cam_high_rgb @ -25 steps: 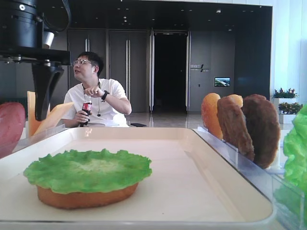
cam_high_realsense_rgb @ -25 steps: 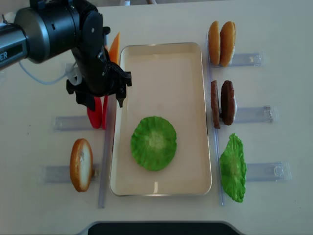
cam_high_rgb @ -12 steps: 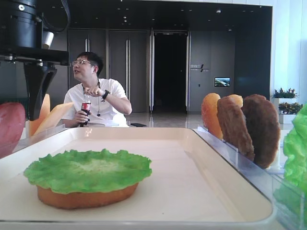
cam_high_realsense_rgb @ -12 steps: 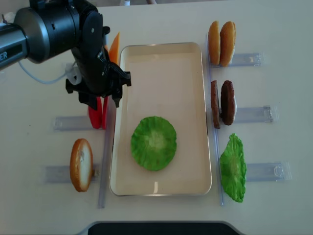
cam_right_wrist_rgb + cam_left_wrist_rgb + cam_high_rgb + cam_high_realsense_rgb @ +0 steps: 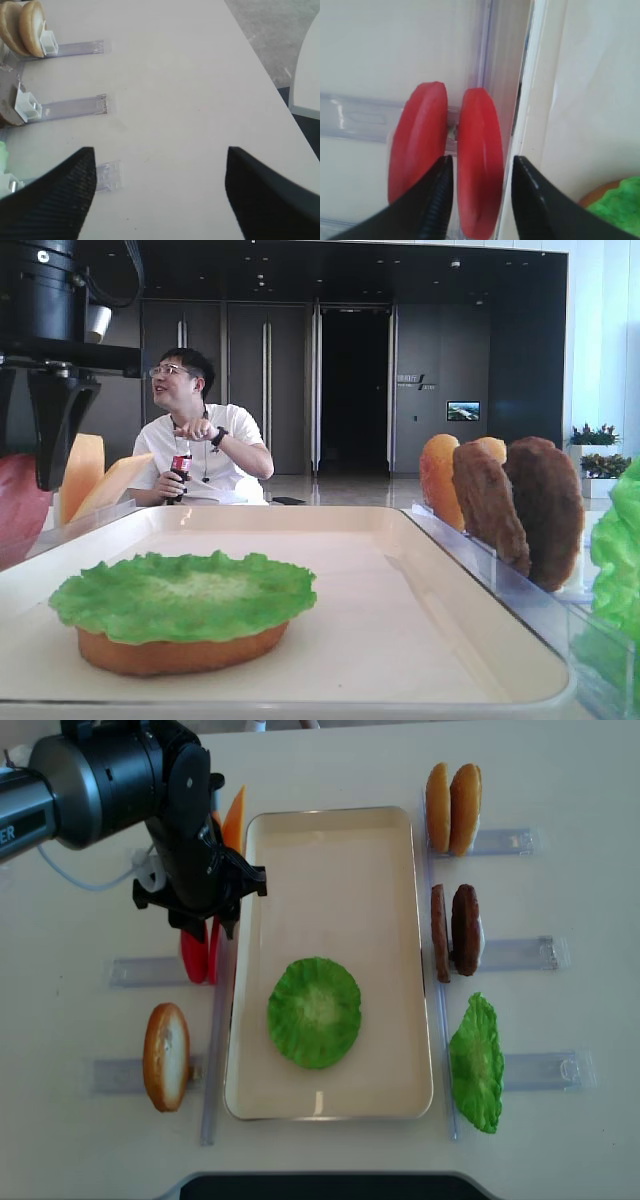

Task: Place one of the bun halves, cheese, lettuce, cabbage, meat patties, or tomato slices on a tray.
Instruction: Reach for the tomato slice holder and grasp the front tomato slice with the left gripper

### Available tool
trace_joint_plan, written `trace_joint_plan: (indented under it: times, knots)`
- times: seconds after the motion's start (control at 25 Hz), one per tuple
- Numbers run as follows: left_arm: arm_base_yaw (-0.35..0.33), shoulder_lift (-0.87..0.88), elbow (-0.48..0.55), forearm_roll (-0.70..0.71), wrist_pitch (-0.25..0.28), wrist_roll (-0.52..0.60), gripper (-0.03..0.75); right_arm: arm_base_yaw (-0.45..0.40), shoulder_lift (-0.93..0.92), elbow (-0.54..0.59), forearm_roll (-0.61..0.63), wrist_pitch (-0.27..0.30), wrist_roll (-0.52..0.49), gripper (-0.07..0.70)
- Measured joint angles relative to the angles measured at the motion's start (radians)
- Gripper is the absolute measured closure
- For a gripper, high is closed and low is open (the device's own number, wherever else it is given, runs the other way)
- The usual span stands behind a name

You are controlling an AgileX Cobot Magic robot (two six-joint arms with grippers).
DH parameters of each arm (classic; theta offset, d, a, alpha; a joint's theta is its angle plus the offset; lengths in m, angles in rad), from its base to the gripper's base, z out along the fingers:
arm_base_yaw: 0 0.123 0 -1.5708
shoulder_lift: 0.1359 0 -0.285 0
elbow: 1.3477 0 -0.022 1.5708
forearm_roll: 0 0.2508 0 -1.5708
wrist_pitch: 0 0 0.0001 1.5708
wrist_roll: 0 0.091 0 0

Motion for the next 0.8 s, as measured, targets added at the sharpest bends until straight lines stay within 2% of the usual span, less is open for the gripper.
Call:
trace_joint_plan:
  times: [0.28,0.48,0.8]
  knots:
    - [0.0,0.0,0.0,0.003,0.0,0.0,0.428,0.0,0.0,0.0,0.0,0.0,0.0,0.094]
    - [0.0,0.0,0.0,-0.013,0.001,0.0,0.487,0.0,0.0,0.0,0.0,0.0,0.0,0.094]
    - [0.0,0.0,0.0,-0.02,0.027,0.045,0.503,0.0,0.0,0.0,0.0,0.0,0.0,0.094]
